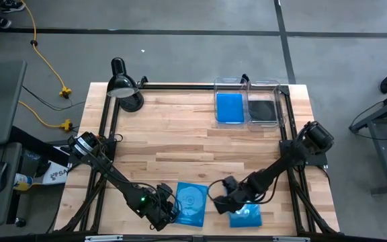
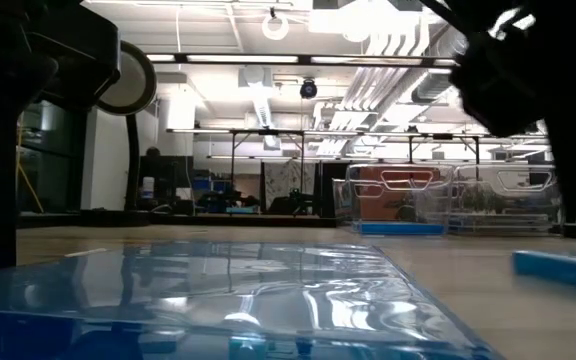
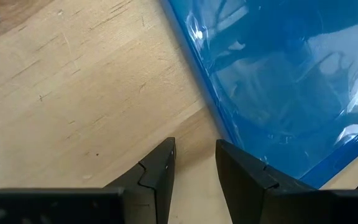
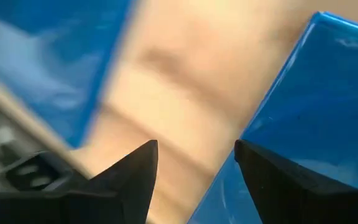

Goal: Pick & place jewel cases by type
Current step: Put the left blue CD case into the left transparent bin

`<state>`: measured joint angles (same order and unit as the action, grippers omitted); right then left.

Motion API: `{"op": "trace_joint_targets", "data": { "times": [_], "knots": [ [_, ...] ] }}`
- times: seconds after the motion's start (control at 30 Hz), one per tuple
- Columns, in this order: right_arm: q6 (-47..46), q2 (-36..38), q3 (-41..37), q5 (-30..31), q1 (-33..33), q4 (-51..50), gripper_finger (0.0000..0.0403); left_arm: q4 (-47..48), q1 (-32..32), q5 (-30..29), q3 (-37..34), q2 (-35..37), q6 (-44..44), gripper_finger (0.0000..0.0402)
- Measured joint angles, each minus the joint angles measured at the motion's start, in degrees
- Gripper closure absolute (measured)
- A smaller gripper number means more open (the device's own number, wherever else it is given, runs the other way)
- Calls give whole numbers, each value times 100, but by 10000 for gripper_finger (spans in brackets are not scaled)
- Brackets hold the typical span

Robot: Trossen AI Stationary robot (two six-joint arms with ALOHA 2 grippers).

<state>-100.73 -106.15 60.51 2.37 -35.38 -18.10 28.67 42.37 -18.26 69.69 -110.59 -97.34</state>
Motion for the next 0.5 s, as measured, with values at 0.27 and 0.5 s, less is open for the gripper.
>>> {"op": "trace_joint_targets", "data": {
  "times": [0.27, 0.5],
  "knots": [
    [-44, 797, -64, 52, 55, -1826, 179, 4, 0, -22, -2, 0, 92, 285],
    [-14, 956, -37, 976, 46, -478, 179, 10, 0, -31, -3, 2, 107, 285]
  ]
}}
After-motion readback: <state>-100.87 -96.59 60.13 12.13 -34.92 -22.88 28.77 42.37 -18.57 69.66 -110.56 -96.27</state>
